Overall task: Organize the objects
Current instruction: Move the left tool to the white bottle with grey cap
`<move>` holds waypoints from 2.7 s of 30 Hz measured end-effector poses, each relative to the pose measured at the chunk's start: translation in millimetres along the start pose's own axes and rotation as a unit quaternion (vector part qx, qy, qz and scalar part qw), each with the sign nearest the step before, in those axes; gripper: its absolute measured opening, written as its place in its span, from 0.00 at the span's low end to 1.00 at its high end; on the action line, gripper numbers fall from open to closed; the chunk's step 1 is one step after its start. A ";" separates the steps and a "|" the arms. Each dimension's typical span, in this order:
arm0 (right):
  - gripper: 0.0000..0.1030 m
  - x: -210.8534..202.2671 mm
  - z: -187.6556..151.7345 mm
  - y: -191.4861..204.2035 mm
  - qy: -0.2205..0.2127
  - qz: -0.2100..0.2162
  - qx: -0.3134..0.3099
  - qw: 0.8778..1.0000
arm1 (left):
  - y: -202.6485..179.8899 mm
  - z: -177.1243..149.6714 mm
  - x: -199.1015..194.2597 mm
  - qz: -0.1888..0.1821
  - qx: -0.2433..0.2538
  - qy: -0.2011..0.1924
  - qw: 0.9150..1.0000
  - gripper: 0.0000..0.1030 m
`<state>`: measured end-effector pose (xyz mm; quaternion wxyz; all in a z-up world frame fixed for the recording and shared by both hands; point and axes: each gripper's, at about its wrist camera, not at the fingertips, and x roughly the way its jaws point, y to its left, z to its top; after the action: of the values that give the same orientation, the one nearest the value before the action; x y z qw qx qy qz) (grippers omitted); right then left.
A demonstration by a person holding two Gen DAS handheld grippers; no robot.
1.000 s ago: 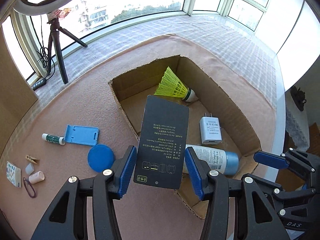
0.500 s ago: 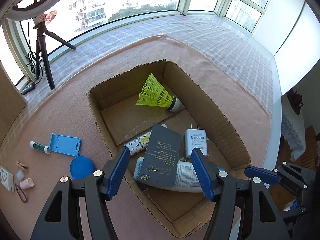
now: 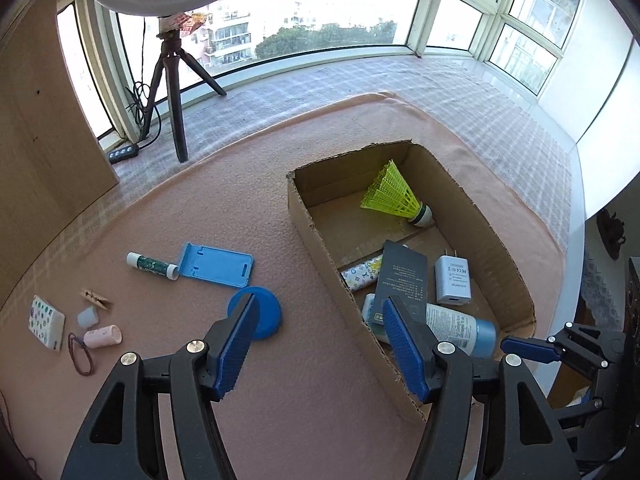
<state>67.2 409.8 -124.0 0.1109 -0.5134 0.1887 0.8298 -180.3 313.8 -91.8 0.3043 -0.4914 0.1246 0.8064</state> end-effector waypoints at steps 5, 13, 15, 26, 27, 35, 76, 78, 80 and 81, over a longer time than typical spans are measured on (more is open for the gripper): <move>0.45 7.1 1.1 12.8 0.007 0.016 -0.006 1.000 | 70.5 -12.6 -7.9 0.041 -0.049 0.009 0.998 0.65; 0.45 12.6 15.5 49.2 0.003 0.023 -0.044 0.999 | 196.8 -23.5 6.4 0.093 -0.146 0.048 0.984 0.65; 0.45 15.6 20.2 57.8 0.003 0.029 -0.044 0.999 | 221.3 -21.6 14.7 0.109 -0.161 0.057 0.979 0.65; 0.45 29.6 23.8 91.4 -0.003 0.023 -0.041 0.999 | 290.8 -3.7 50.6 0.103 -0.215 0.075 0.968 0.65; 0.45 29.8 23.2 91.8 -0.004 0.021 -0.041 0.999 | 293.7 -2.5 54.6 0.097 -0.219 0.079 0.968 0.62; 0.45 26.7 23.1 87.7 -0.011 0.023 -0.027 0.999 | 303.7 1.6 85.2 0.102 -0.229 0.099 0.963 0.41; 0.45 44.9 24.7 179.9 0.000 0.086 -0.126 0.988 | 203.6 -224.1 -49.4 -0.027 -0.249 0.000 0.968 0.32; 0.45 52.5 22.4 187.2 0.012 0.096 -0.136 0.986 | 208.6 -228.7 -59.2 -0.019 -0.257 -0.007 0.966 0.32; 0.45 59.3 18.3 196.3 0.019 0.098 -0.148 0.984 | 211.8 -233.0 -65.4 -0.002 -0.259 -0.008 0.966 0.32; 0.45 63.1 16.6 200.8 0.023 0.098 -0.155 0.983 | 215.7 -237.6 -70.1 0.007 -0.262 -0.006 0.965 0.32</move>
<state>-50.5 234.7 -133.7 -0.0563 -0.5220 0.1097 0.8440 -119.1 0.1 -167.5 0.1601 -0.5484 -0.0889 0.8159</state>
